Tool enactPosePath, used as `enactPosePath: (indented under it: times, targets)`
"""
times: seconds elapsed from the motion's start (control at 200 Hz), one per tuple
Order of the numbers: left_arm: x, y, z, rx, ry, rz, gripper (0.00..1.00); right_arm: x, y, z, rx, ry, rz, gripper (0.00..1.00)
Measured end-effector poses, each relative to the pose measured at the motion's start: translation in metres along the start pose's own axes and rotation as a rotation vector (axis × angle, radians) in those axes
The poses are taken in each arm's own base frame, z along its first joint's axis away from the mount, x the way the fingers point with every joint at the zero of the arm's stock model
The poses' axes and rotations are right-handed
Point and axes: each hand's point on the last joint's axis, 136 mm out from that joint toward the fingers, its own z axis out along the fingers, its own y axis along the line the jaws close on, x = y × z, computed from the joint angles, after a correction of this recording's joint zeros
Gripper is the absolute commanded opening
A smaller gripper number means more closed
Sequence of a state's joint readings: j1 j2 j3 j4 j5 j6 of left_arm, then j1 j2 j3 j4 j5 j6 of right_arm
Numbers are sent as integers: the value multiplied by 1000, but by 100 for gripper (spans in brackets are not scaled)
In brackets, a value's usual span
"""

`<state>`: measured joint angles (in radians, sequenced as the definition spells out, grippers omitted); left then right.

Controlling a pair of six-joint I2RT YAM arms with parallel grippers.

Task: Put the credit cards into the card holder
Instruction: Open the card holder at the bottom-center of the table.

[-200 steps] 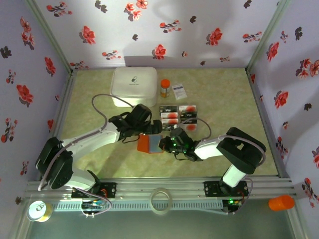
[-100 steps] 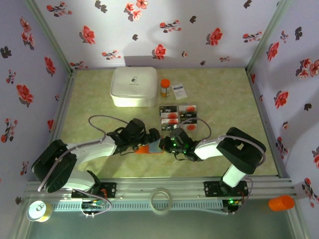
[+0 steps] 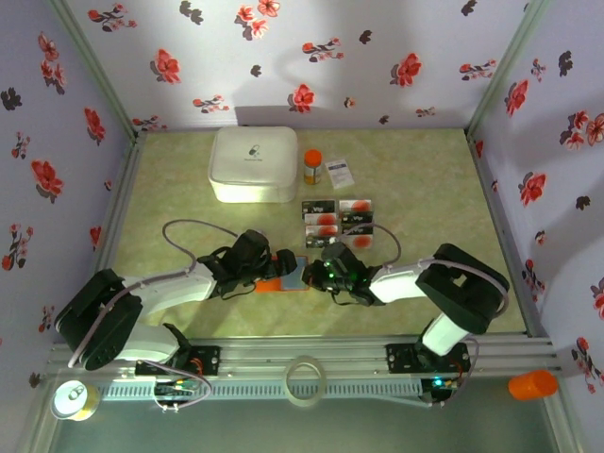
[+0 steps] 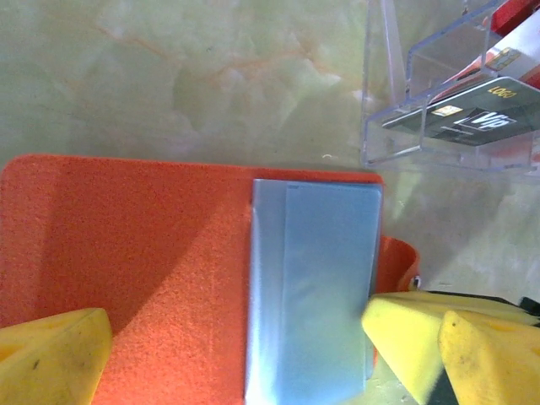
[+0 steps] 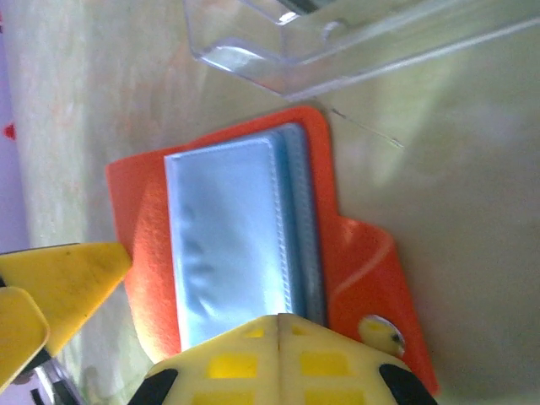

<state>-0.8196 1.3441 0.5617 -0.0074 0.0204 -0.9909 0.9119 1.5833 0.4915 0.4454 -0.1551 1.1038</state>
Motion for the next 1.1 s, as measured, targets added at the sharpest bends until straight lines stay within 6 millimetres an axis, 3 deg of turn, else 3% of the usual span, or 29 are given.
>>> enactPosePath:
  times: [0.13, 0.335, 0.53, 0.64, 0.76, 0.915, 1.1]
  targets:
    - [1, 6, 0, -27, 2, 31, 100, -1, -2, -12, 59, 6, -25, 0]
    - [2, 9, 0, -39, 2, 59, 100, -19, 17, -37, 106, -47, -97, 0]
    - [3, 13, 0, -59, 9, 82, 100, -29, 16, -49, 196, -65, -164, 19]
    - [3, 16, -1, -76, 9, 95, 100, -30, 11, -47, 247, -45, -198, 37]
    - [2, 17, -2, -89, 11, 111, 100, -29, 5, -42, 296, -19, -238, 48]
    - [3, 18, -2, -97, 16, 116, 100, -30, 2, -38, 328, 1, -272, 55]
    - [4, 20, -1, -104, 22, 120, 100, -31, 6, -34, 334, 11, -301, 56]
